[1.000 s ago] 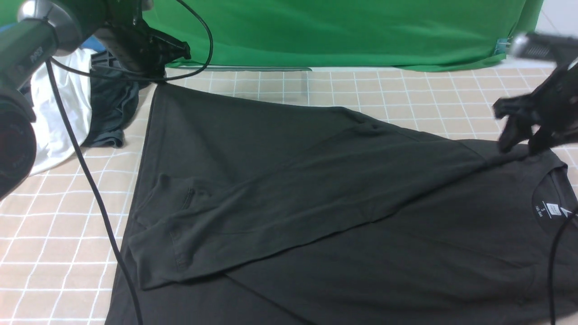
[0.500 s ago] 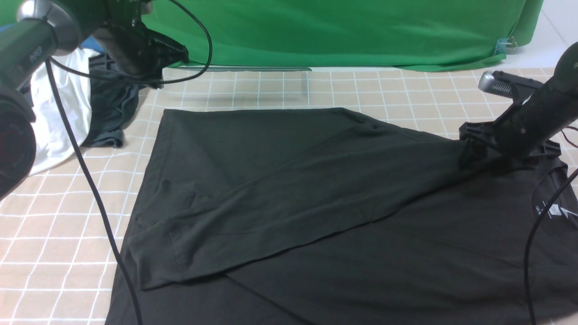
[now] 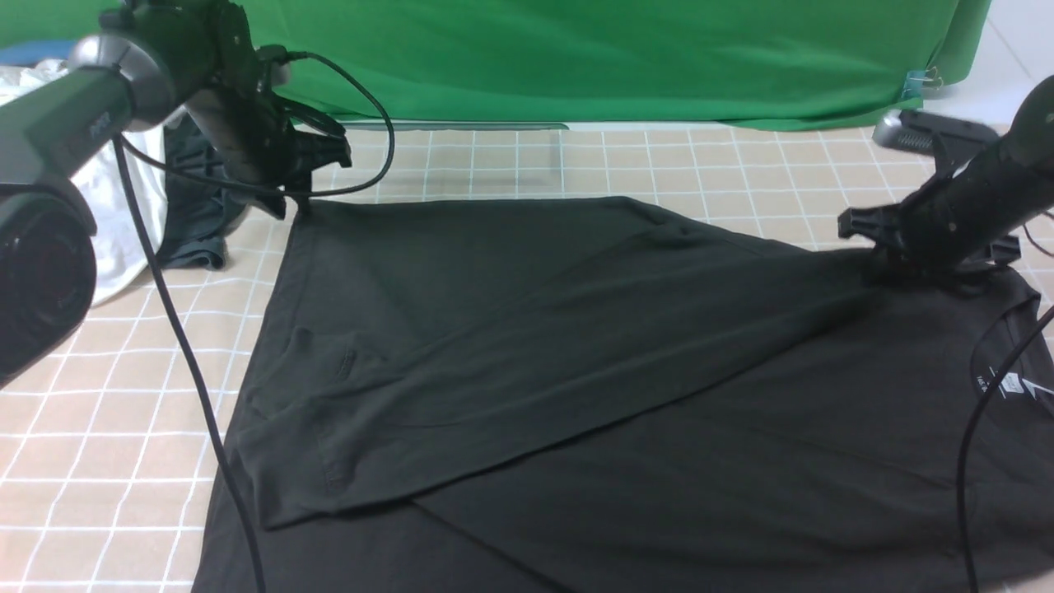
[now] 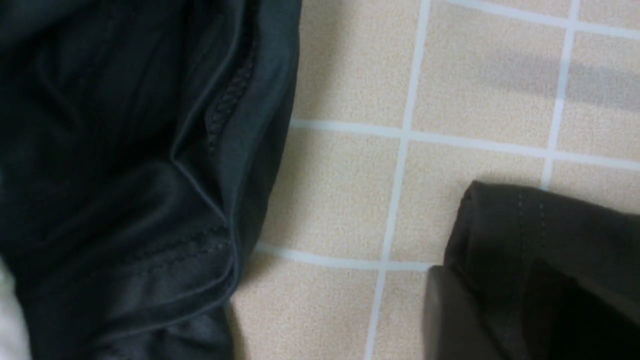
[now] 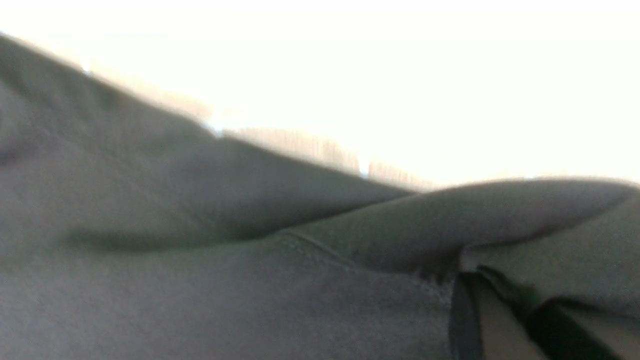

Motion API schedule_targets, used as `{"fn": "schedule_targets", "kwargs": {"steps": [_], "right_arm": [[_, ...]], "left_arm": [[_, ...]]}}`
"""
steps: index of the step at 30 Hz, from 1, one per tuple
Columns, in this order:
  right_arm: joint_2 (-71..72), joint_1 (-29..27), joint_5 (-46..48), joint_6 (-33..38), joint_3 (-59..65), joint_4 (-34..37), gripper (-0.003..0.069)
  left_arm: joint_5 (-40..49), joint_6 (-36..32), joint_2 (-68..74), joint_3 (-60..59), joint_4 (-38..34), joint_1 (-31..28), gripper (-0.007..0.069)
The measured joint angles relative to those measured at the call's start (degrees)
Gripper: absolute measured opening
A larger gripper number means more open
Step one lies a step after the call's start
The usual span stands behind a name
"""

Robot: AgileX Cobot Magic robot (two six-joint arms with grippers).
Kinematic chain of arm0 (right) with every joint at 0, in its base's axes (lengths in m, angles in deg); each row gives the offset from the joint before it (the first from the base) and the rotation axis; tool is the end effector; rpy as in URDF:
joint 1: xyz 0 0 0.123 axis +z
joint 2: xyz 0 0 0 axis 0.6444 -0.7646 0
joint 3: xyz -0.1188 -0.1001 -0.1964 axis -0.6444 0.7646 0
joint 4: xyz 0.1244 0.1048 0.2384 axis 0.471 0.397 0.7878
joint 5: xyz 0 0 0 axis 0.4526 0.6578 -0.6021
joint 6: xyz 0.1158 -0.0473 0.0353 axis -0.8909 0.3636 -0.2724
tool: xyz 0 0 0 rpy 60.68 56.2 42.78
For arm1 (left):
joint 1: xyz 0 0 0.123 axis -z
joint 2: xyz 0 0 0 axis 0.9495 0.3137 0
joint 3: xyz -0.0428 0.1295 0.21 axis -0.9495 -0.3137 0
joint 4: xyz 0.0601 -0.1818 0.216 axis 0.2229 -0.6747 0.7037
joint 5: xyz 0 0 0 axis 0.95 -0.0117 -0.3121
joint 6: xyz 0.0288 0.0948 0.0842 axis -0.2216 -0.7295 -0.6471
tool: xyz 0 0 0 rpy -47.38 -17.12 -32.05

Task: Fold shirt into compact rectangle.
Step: 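Grasp the near edge of the shirt at its hem and shoulder corners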

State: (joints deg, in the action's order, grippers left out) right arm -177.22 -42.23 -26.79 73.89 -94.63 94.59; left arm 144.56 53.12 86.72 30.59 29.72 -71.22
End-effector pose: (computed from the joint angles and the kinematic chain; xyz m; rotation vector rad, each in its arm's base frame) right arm 0.4609 0.0040 0.0815 0.2120 2.6682 0.2557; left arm 0.5394 0.0021 0.1133 -0.1913 2.7243 0.0301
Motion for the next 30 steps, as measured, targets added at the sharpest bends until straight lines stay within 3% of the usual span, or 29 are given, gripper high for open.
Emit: {"fn": "schedule_targets", "kwargs": {"steps": [6,11,17,18,22,30], "right_arm": [[0.1,0.0,0.1,0.4,-2.4,0.0,0.0081],[0.2,0.0,0.2,0.9,-3.0,0.1,0.0082],[0.2,0.0,0.1,1.2,-3.1,0.1,0.0089],[0.2,0.0,0.1,1.2,-3.1,0.1,0.009],[0.2,0.0,0.1,1.6,-3.4,0.1,0.009],[0.2,-0.5,-1.8,2.5,-6.7,-0.1,0.0092]], "left_arm": [[-1.5,-0.1,1.0,0.0,-1.9,0.0,0.0451],[-2.5,-2.0,2.0,0.0,-5.0,0.0,0.0461],[-2.9,-2.7,2.6,0.5,-4.2,0.0,0.0343],[-3.2,-3.0,2.7,0.5,-3.7,0.0,0.0252],[-5.0,-5.8,2.9,0.5,-3.7,0.0,0.0054],[-8.1,-3.0,-0.2,0.4,-2.6,0.0,0.0026]]}}
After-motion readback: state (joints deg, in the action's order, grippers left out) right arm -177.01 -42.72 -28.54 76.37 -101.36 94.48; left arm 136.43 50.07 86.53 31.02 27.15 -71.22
